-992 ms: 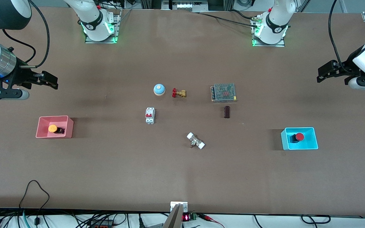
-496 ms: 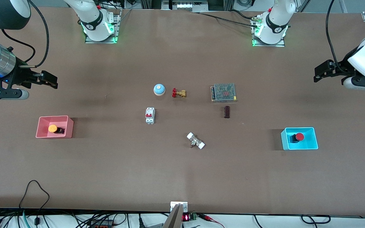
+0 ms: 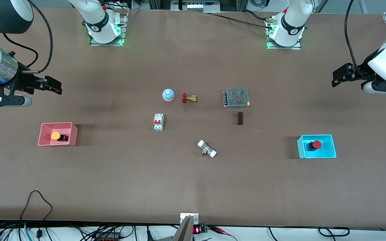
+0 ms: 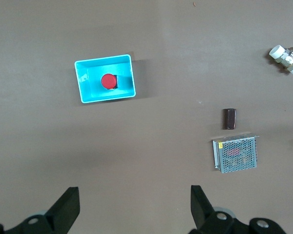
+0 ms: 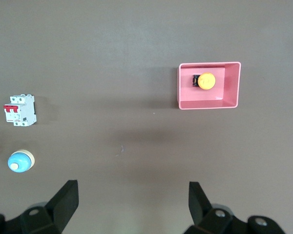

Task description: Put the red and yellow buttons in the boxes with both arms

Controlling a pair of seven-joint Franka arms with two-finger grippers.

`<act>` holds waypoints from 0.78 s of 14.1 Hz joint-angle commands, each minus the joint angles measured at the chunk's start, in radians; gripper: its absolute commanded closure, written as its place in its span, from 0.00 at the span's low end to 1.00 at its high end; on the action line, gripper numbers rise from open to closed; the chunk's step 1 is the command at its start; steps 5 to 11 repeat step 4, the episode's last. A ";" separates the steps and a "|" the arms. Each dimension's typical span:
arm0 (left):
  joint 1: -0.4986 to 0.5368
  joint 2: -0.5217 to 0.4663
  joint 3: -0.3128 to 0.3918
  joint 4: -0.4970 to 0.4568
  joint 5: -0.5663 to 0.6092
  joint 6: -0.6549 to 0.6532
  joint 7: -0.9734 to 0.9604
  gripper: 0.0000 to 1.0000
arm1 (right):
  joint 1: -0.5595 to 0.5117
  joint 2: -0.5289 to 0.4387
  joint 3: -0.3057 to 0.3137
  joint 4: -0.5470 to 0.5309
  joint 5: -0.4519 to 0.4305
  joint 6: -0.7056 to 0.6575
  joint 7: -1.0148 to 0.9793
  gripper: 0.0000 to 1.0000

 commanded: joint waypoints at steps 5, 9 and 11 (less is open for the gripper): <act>-0.016 -0.002 0.012 0.009 -0.004 -0.005 0.006 0.00 | -0.008 0.014 0.005 0.030 0.018 -0.025 0.008 0.00; -0.016 -0.002 0.012 0.009 -0.004 -0.005 0.006 0.00 | -0.008 0.014 0.005 0.030 0.018 -0.025 0.008 0.00; -0.016 -0.002 0.012 0.009 -0.004 -0.005 0.006 0.00 | -0.008 0.014 0.005 0.030 0.018 -0.025 0.008 0.00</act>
